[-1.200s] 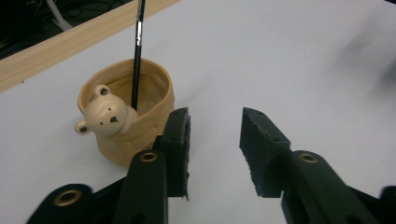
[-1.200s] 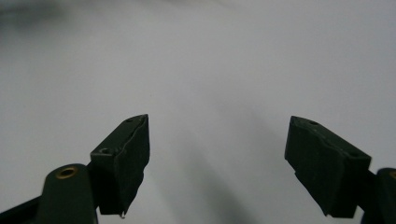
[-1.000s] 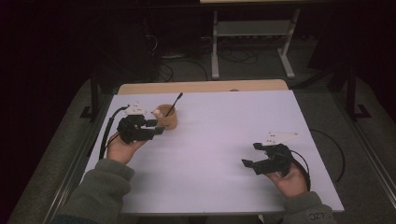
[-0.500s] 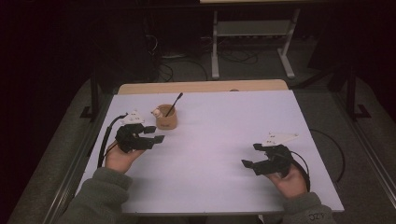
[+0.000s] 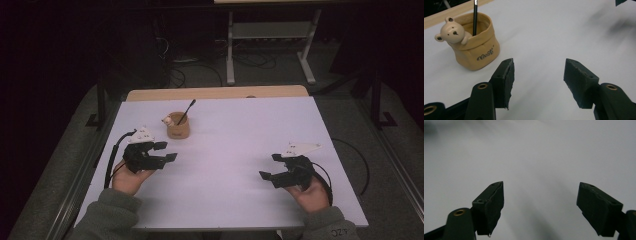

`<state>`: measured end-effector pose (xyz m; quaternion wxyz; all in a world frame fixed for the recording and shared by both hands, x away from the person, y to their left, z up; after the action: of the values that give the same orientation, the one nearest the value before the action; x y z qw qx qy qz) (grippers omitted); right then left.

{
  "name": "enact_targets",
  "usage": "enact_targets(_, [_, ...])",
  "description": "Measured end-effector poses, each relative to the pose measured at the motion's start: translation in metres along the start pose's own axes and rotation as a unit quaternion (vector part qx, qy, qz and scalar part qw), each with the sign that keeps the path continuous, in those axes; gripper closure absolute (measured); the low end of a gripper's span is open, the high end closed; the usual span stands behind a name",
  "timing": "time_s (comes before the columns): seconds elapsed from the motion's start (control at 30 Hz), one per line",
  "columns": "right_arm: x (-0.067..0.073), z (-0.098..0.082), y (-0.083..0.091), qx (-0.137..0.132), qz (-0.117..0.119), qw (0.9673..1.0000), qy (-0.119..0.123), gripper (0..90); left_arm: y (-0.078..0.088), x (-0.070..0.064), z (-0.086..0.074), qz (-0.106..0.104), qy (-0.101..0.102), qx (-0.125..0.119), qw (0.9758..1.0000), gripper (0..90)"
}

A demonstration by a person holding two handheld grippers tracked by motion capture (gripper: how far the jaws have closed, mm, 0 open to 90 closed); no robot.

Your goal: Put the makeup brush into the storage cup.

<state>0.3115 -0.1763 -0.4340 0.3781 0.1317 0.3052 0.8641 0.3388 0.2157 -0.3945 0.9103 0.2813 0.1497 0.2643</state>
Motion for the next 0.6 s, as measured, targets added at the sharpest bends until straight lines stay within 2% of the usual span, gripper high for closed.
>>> enact_targets(0.3, [0.000, -0.001, 0.000, -0.002, -0.002, 1.0000, 0.002, 21.3, -0.005, -0.012, -0.017, -0.005, 0.004, 0.001, 1.0000, 39.5])
enact_targets(0.33, [0.000, -0.001, 0.000, -0.002, -0.002, 1.0000, 0.003, 21.3, -0.006, -0.014, -0.018, -0.006, 0.008, -0.005, 0.9999, 39.4])
enact_targets(0.5, [0.000, -0.002, 0.000, 0.001, -0.002, 1.0000, -0.003, 21.2, -0.005, -0.017, -0.021, -0.006, 0.003, -0.001, 1.0000, 38.9])
enact_targets(0.6, [0.000, -0.002, 0.000, 0.000, -0.002, 1.0000, -0.001, 21.2, -0.005, -0.020, -0.023, -0.007, 0.008, -0.007, 0.9999, 38.2])
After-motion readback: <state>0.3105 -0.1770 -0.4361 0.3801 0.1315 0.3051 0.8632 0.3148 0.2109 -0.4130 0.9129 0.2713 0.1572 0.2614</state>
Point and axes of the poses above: each handheld gripper's, and its own axes: y roughly backward along the jaws, z roughly out of its top, x roughly to its left, the point moved 4 cm from there along -y, roughly forward along the jaws, and after that the axes turned 8 degrees about -z, right-handed, at the moved point
